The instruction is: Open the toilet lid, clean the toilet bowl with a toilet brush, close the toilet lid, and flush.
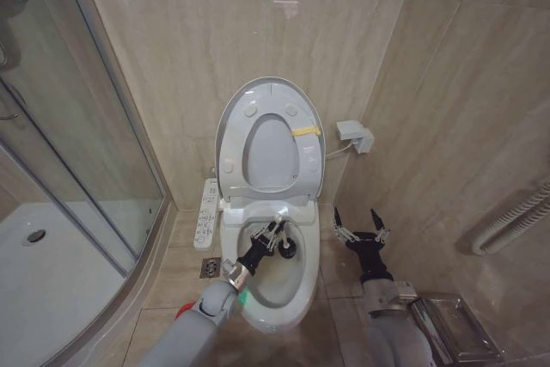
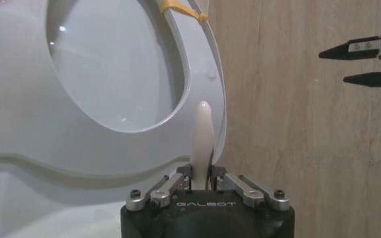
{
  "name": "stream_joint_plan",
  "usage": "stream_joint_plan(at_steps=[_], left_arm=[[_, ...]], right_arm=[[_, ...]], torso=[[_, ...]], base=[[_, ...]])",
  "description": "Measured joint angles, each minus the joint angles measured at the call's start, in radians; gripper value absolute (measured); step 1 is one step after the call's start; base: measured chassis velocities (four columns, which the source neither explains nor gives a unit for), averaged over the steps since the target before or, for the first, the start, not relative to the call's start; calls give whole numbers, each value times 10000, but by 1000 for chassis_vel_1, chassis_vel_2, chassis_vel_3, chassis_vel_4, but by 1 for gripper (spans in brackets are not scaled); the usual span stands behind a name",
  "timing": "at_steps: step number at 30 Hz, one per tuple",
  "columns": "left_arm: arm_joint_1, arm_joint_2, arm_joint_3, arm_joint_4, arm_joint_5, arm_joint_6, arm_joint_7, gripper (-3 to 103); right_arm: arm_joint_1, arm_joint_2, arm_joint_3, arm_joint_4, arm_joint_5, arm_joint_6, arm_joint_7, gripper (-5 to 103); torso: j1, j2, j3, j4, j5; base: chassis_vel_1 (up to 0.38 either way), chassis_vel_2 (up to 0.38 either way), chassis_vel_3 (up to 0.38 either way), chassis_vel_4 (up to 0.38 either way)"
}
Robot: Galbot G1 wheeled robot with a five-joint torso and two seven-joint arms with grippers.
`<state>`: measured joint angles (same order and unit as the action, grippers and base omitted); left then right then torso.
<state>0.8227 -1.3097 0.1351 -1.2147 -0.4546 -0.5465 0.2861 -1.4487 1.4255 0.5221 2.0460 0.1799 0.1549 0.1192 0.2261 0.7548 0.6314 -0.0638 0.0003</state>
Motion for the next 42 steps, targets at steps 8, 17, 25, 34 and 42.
stream_joint_plan(at_steps=[8, 17, 25, 34, 42], left_arm=[[-101, -349, 144, 433, -18, -189, 81, 18], [-740, -678, 304, 1100, -163, -316, 238, 18], [-1154, -1027, 660, 1714, -199, -501, 356, 18], [-1729, -1450, 1013, 2094, -178, -473, 347, 18], [-1645, -1455, 1023, 2328, -120, -531, 356, 18]], right_arm=[[0, 0, 0, 0, 0, 0, 0, 100], [0, 0, 1, 0, 0, 0, 0, 100], [0, 0, 1, 0, 0, 0, 0, 100], [0, 0, 0, 0, 0, 0, 0, 100], [0, 0, 0, 0, 0, 0, 0, 100]], torso=[[0, 0, 0, 1, -1], [0, 0, 0, -1, -2], [0, 0, -1, -1, -2], [0, 0, -1, -1, -2], [0, 0, 0, 1, -3]], base=[[0, 0, 0, 0], [0, 0, 0, 0], [0, 0, 0, 0], [0, 0, 0, 0], [0, 0, 0, 0]])
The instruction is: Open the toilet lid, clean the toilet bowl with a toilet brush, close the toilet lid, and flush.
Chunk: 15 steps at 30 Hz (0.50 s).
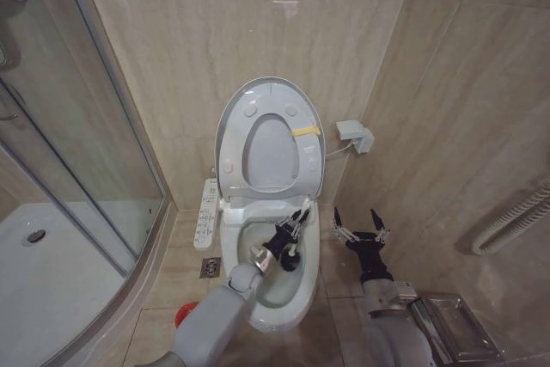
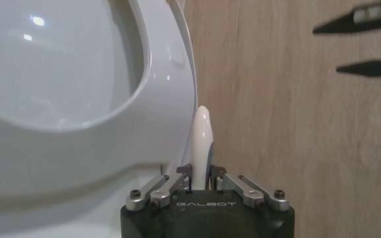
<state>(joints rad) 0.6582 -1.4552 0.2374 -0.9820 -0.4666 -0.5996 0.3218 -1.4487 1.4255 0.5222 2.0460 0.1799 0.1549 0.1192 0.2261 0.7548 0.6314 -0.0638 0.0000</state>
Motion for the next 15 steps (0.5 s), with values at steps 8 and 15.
stream_joint_plan(at_steps=[8, 15], left_arm=[[-238, -8, -17, 110, 11, -45, 4, 18], [-286, -134, 55, 87, -14, 7, -6, 18]], right_arm=[[0, 0, 0, 0, 0, 0, 0, 100], [0, 0, 0, 0, 0, 0, 0, 100]], torso=[[0, 0, 0, -2, 0], [0, 0, -1, -3, 0]], base=[[0, 0, 0, 0], [0, 0, 0, 0]])
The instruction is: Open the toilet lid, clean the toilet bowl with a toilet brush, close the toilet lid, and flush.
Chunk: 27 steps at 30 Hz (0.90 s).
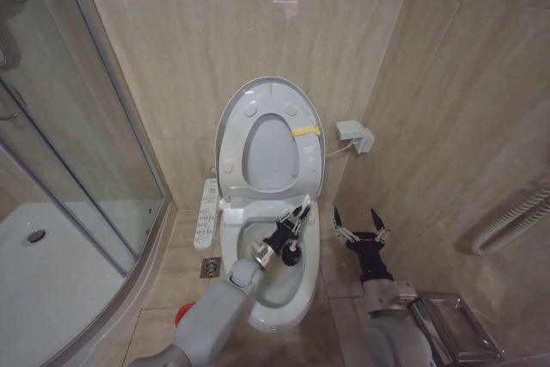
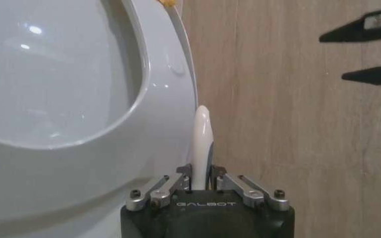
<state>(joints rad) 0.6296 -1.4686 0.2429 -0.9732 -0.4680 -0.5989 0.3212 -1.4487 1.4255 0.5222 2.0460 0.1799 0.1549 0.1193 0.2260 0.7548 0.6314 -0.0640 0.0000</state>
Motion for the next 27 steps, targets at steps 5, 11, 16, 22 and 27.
stream_joint_plan(at_steps=[5, 11, 16, 22, 27], left_arm=[[132, 11, 60, 102, 48, -43, 27, 18], [-22, 118, -36, -355, 6, 93, -39, 18], [92, 90, -6, -243, 42, 107, -46, 18], [43, 63, 84, 44, 323, 40, -262, 18], [-251, -18, 80, -103, 255, 148, -324, 18]], right_arm=[[0, 0, 0, 0, -1, 0, 0, 100], [0, 0, 0, 0, 0, 0, 0, 100], [0, 0, 0, 0, 0, 0, 0, 100], [0, 0, 0, 0, 0, 0, 0, 100], [0, 0, 0, 0, 0, 0, 0, 100]], torso=[[0, 0, 0, 2, 0], [0, 0, 0, 1, 1], [-1, 0, 0, 0, 0], [0, 0, 1, 3, 0], [0, 0, 0, 0, 0]], base=[[0, 0, 0, 0], [0, 0, 0, 0], [0, 0, 0, 0], [0, 0, 0, 0], [0, 0, 0, 0]])
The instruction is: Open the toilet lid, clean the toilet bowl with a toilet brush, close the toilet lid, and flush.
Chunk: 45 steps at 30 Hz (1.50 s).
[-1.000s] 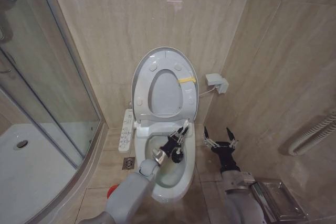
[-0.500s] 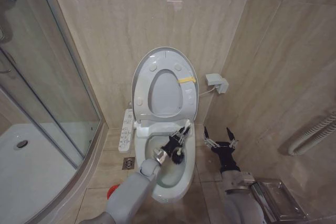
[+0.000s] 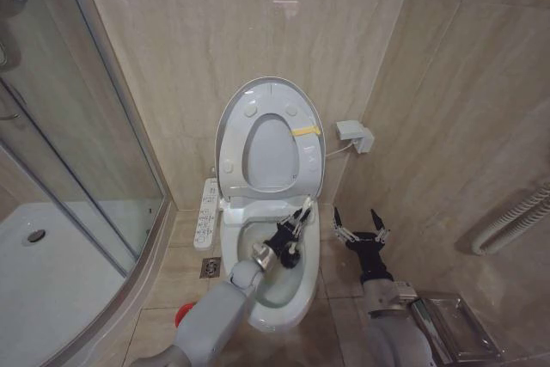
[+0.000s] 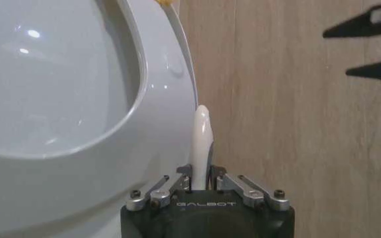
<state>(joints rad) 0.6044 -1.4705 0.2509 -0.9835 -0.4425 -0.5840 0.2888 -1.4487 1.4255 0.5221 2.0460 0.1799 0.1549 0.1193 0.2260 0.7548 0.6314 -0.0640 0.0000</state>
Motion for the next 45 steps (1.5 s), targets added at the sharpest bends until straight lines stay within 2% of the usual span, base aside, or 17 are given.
stream_joint_plan(at_steps=[9, 19, 25, 34, 40, 45], left_arm=[[108, -72, 149, 559, 109, -84, -6, 18], [-161, -133, 114, 136, 29, 45, -195, 18], [78, -141, 205, 584, 153, -43, -63, 18], [-24, -156, 117, 75, 69, 76, -102, 18], [324, -191, 213, 475, 275, -76, 56, 18], [110, -76, 125, 156, 202, 18, 61, 18]], right_arm=[[0, 0, 0, 0, 0, 0, 0, 100], [0, 0, 0, 1, 0, 0, 0, 100], [0, 0, 0, 0, 0, 0, 0, 100], [0, 0, 1, 0, 0, 0, 0, 100], [0, 0, 0, 1, 0, 0, 0, 100], [0, 0, 0, 0, 0, 0, 0, 100]], torso=[[0, 0, 0, 3, 0], [0, 0, 0, -1, 0], [0, 0, 0, 3, 0], [0, 1, -1, -2, 0], [0, 0, 0, 4, 0], [0, 0, 0, 2, -1]], base=[[0, 0, 0, 0], [0, 0, 0, 0], [0, 0, 0, 0], [0, 0, 0, 0], [0, 0, 0, 0], [0, 0, 0, 0]])
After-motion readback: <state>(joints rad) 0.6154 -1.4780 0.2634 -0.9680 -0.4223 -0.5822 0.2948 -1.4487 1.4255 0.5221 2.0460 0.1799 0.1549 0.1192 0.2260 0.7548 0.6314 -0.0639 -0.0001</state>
